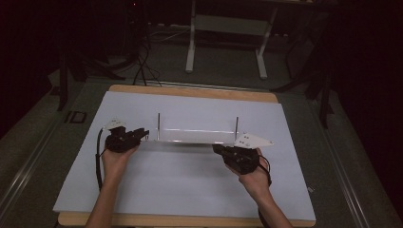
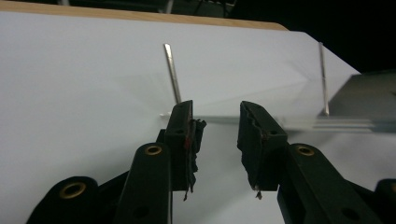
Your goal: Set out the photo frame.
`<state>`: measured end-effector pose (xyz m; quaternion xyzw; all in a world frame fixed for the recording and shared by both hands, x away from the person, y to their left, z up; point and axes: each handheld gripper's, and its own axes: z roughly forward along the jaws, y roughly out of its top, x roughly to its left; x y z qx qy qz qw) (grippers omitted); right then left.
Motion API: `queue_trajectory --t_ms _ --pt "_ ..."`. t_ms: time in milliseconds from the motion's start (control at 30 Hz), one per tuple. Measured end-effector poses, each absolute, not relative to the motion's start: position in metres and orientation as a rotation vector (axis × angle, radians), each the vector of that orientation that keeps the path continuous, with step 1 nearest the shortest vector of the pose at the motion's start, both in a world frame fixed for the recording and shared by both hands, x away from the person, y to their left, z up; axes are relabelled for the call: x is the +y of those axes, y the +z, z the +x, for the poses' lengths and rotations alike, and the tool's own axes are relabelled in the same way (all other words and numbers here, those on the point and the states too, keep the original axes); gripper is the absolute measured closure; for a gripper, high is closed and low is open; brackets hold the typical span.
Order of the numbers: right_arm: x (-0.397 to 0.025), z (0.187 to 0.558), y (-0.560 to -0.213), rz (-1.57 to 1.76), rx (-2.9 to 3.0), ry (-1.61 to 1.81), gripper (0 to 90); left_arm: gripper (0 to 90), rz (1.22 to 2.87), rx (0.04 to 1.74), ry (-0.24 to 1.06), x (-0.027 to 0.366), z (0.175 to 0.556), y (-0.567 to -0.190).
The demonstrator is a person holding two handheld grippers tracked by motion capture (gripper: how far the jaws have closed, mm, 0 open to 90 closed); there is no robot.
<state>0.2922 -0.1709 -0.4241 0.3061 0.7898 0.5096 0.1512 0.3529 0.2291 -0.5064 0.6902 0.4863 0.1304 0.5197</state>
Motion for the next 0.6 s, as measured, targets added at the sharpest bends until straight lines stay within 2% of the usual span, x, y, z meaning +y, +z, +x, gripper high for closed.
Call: queue_trajectory --t_ms 167,600 --pt "-0.174 0.293 -0.424 0.891 2.257 1.464 90.0 65.9 1.643 1.169 0.309 0.228 0.348 -0.499" --pt "-0.184 0.296 -0.422 0.927 2.219 1.485 90.0 57.8 1.668 1.135 0.33 0.23 0.334 -0.495"
